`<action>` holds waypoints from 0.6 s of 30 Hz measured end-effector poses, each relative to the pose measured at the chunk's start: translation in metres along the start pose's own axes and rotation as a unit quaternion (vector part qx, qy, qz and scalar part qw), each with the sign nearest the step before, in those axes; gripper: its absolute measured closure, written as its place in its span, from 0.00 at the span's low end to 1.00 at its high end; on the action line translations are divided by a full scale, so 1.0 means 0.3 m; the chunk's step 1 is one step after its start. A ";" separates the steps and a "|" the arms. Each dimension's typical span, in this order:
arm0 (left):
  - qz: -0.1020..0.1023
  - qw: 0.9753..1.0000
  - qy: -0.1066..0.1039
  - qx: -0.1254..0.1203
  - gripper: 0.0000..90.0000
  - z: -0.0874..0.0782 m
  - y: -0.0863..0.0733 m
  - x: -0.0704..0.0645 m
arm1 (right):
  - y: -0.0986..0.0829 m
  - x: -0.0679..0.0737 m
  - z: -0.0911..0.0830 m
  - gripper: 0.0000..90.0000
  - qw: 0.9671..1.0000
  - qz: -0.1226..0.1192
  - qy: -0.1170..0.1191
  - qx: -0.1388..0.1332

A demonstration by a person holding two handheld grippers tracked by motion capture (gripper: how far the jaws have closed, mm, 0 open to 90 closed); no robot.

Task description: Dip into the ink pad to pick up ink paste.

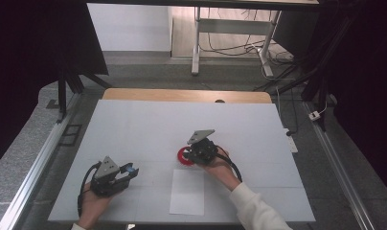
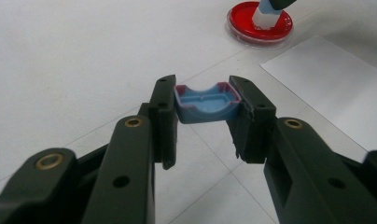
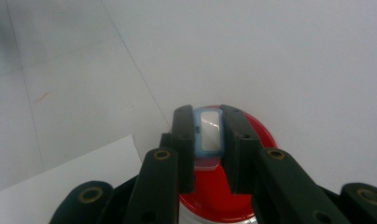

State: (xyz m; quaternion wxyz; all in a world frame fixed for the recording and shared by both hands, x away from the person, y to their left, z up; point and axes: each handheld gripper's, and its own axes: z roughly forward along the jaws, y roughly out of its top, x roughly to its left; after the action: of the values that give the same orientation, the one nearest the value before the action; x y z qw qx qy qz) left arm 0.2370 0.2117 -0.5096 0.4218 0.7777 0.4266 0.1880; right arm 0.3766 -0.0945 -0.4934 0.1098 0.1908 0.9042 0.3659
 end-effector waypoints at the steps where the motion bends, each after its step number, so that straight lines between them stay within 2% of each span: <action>1: 0.000 1.000 -0.001 0.000 0.71 0.000 0.000 0.000 | 0.000 0.000 0.000 0.84 1.000 0.001 0.000 0.000; 4: 0.001 1.000 -0.001 -0.001 0.71 -0.002 0.000 0.001 | 0.001 0.003 0.000 0.84 1.000 0.004 -0.003 -0.001; 14: 0.001 1.000 0.000 -0.001 0.71 0.000 0.000 0.005 | 0.009 0.014 -0.016 0.84 1.000 -0.012 -0.014 -0.009; 18: 0.002 1.000 0.000 -0.002 0.71 -0.002 0.001 0.003 | 0.006 0.006 -0.024 0.84 1.000 -0.003 -0.011 -0.018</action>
State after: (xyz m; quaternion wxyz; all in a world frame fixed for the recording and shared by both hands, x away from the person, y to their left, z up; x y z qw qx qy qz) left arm 0.2372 0.2127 -0.5090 0.4230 0.7779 0.4243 0.1894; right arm 0.3729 -0.0972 -0.4872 0.1238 0.1904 0.8969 0.3796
